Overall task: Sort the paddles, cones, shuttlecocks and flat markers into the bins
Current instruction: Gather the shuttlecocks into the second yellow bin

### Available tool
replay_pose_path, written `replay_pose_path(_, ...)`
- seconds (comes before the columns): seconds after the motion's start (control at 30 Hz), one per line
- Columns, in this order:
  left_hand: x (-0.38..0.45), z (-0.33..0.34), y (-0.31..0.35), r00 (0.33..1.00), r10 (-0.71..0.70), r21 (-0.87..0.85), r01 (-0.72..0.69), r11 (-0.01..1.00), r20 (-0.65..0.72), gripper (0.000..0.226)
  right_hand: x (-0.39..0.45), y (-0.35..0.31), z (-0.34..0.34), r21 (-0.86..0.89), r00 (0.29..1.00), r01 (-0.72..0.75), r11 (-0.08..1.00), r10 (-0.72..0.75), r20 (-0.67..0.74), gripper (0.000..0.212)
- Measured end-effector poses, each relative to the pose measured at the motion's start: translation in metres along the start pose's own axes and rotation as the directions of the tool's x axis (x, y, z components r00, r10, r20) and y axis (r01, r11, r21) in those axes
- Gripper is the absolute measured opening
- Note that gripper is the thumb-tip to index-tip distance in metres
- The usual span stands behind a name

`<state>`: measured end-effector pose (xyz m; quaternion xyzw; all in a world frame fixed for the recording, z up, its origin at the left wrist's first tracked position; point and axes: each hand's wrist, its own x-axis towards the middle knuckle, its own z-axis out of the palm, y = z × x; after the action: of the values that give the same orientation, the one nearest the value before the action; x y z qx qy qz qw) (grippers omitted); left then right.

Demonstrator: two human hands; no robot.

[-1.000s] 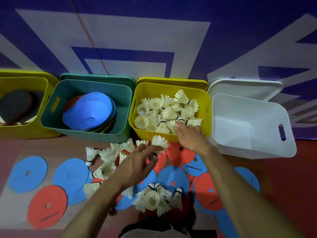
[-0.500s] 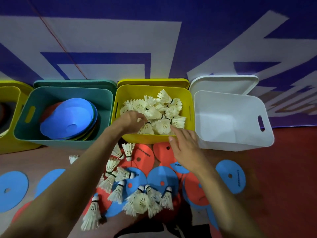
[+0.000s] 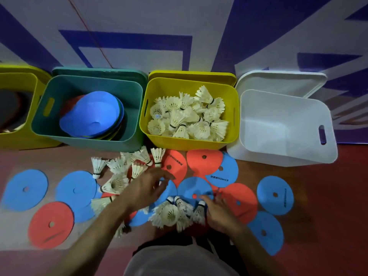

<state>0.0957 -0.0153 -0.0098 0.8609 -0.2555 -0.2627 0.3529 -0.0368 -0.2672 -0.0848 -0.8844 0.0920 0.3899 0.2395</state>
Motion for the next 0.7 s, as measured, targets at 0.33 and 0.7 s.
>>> replay_pose_path(0.33,0.015,0.103,-0.02,0.962,-0.172,0.4,0.074,0.913,0.214,0.046,0.001,-0.009,0.009,-0.083,0.988,0.0,0.997,0.013,0.153,0.044)
replay_pose_path(0.7,0.042,0.134,0.003,0.922,-0.151,0.701,-0.158,0.696,0.357,0.077,-0.035,0.022,-0.022,0.182,0.993,-0.041,0.982,0.061,-0.102,0.054)
